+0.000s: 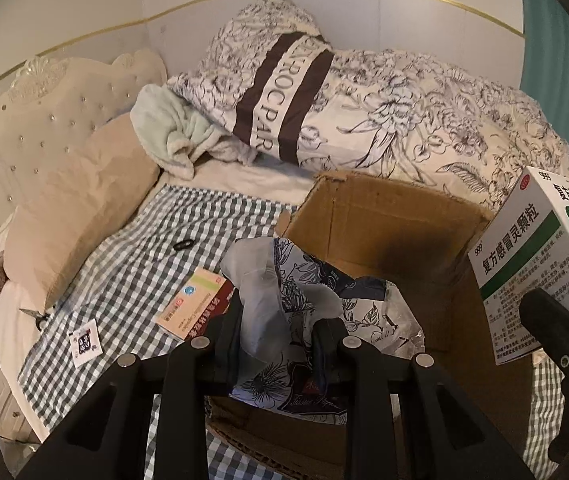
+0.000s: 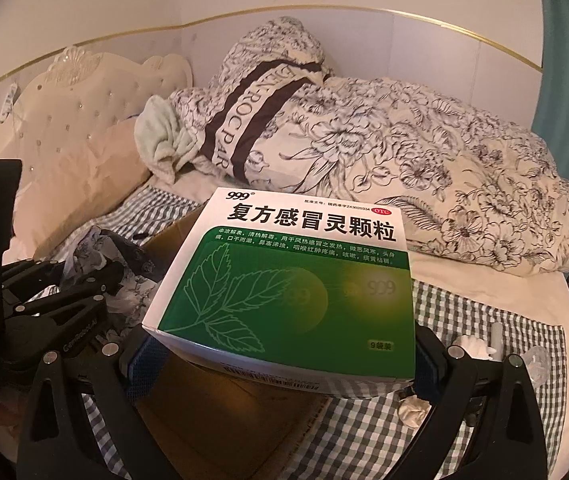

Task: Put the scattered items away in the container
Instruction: 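Open both tools to drop the medicine box and pouch into the cardboard box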

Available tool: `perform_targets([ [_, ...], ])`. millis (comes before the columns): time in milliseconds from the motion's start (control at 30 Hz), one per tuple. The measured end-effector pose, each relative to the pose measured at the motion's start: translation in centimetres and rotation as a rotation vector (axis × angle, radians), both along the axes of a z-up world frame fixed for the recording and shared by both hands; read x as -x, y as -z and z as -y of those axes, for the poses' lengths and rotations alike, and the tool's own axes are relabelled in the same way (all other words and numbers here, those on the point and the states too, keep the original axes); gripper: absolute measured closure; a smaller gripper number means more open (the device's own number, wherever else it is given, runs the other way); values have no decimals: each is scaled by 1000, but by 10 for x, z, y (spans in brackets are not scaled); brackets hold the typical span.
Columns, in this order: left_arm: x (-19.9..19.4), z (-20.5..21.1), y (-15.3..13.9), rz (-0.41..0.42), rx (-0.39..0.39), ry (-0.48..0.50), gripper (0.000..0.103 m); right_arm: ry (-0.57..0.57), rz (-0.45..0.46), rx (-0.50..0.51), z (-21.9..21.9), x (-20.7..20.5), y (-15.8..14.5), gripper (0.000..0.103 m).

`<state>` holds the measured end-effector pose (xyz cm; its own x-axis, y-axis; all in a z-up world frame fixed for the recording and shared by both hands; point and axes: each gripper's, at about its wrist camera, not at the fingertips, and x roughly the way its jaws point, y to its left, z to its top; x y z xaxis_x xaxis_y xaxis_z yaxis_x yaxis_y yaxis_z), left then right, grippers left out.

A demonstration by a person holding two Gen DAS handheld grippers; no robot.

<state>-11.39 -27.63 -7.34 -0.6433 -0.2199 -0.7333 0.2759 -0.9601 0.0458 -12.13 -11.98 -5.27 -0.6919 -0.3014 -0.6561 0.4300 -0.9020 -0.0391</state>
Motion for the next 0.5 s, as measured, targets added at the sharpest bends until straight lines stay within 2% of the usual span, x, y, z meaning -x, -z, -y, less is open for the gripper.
perform_targets([
  [333, 6, 8, 18, 23, -18, 6, 72, -23, 49, -44, 19, 12, 24, 5],
  [500, 7, 5, 21, 8, 6, 24, 67, -32, 63, -53, 24, 12, 35, 5],
])
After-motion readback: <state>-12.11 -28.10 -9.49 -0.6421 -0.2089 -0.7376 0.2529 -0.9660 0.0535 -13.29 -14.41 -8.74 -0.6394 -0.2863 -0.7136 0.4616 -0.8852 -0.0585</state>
